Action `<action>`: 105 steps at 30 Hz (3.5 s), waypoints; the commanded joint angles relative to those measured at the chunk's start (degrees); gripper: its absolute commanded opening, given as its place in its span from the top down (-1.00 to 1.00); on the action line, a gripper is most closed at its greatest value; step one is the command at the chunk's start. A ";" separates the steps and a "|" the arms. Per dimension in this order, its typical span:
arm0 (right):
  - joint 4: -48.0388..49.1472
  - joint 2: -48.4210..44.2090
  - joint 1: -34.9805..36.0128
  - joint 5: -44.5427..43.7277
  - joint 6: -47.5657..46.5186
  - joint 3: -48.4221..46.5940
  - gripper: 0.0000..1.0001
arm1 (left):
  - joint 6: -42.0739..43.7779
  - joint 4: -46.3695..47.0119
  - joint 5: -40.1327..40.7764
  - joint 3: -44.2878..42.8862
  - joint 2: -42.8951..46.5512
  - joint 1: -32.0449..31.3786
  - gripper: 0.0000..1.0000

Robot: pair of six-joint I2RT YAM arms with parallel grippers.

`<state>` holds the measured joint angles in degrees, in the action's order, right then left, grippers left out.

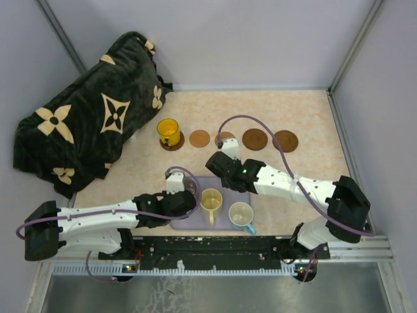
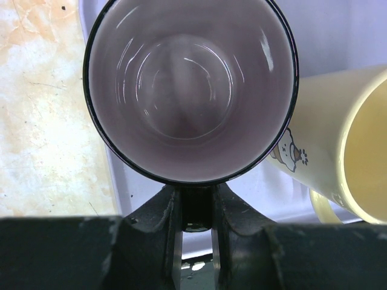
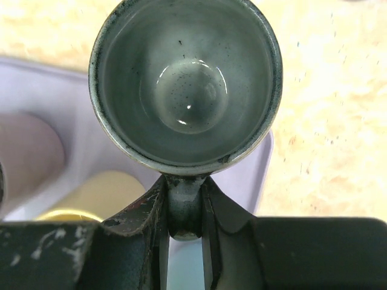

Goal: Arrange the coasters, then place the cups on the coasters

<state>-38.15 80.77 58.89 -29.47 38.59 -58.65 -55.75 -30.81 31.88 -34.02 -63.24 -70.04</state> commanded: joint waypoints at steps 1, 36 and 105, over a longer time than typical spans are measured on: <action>7.67 2.29 0.23 -10.23 -1.64 -7.86 1.00 | -2.67 -1.36 1.99 1.21 0.41 -0.53 0.85; 23.95 35.66 -11.70 5.29 -14.39 -38.76 1.00 | -7.24 -1.80 3.26 2.28 1.52 -1.34 0.83; 21.50 38.24 -10.23 3.57 -5.10 -34.15 0.55 | -6.98 -2.83 3.10 1.28 -0.65 -1.58 0.83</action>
<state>-16.43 121.64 47.59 -26.00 33.04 -91.90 -61.47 -30.70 35.81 -32.60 -62.96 -71.29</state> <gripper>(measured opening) 0.215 0.258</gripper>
